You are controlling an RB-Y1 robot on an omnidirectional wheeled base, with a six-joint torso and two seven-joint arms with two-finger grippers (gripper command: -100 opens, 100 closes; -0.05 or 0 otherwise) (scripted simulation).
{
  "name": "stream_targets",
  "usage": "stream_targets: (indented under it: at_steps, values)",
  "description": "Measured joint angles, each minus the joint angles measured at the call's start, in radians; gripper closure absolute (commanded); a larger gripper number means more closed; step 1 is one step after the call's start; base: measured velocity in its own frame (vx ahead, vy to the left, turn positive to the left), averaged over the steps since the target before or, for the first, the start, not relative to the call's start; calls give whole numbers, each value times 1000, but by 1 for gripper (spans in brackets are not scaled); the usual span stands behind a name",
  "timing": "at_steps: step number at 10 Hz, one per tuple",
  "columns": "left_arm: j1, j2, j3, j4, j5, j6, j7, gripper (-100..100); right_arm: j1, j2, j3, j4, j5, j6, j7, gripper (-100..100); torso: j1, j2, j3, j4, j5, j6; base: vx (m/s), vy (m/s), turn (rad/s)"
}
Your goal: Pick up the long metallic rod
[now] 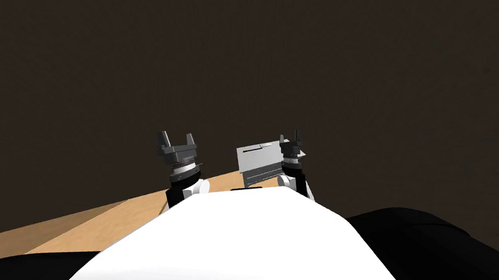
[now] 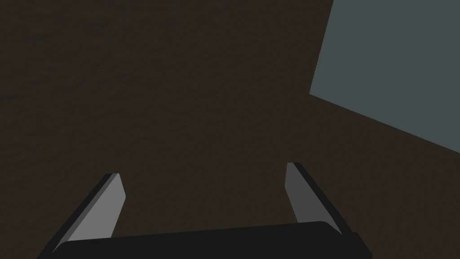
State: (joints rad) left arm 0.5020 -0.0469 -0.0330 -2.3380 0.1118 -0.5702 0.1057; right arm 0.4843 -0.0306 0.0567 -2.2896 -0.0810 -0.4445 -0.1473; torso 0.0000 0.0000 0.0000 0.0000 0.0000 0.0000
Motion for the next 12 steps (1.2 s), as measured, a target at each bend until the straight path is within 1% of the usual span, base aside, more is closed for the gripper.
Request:
stream_targets:
  at_steps: [1,3,4,5,6,7,8,9,10,11,12]
  values:
    - [0,0,0,0,0,0,0,0,8,-22,8,19,7,-11,12,-100,-1,5,3,1,0,0,-181,-53,251]
    - [0,0,0,0,0,0,0,0,27,-81,8,60,12,-34,37,-100,-6,11,6,2,-1,0,-165,-83,223]
    - [0,0,0,0,0,0,0,0,40,-108,17,83,19,-47,54,-100,-6,11,7,3,-1,0,-114,-55,69]
    - [0,0,0,0,0,0,0,0,45,-122,20,104,22,-62,64,-100,-5,9,5,2,-1,0,-79,-33,167]
    - [0,0,0,0,0,0,0,0,51,-143,26,137,27,-80,77,-100,-4,6,4,2,-1,0,-90,-34,345]
    - [0,0,0,0,0,0,0,0,64,-176,29,166,29,-95,92,-100,-4,6,4,1,-1,0,-133,-90,326]
    - [0,0,0,0,0,0,0,0,79,-208,39,205,35,-119,112,-100,-7,8,5,2,-1,0,-124,-75,98]
    - [0,0,0,0,0,0,0,0,92,-229,44,226,38,-136,124,-100,-7,8,5,2,-2,0,-110,-41,221]
    - [0,0,0,0,0,0,0,0,102,-256,56,264,44,-152,141,-100,-5,7,4,2,-1,0,-133,-47,419]
    - [0,0,0,0,0,0,0,0,125,-287,69,282,49,-159,163,-100,-5,8,5,2,-1,0,-92,-42,124]
    - [0,0,0,0,0,0,0,0,134,-306,78,305,53,-168,178,-100,-5,6,4,2,-1,1,-80,-44,222]
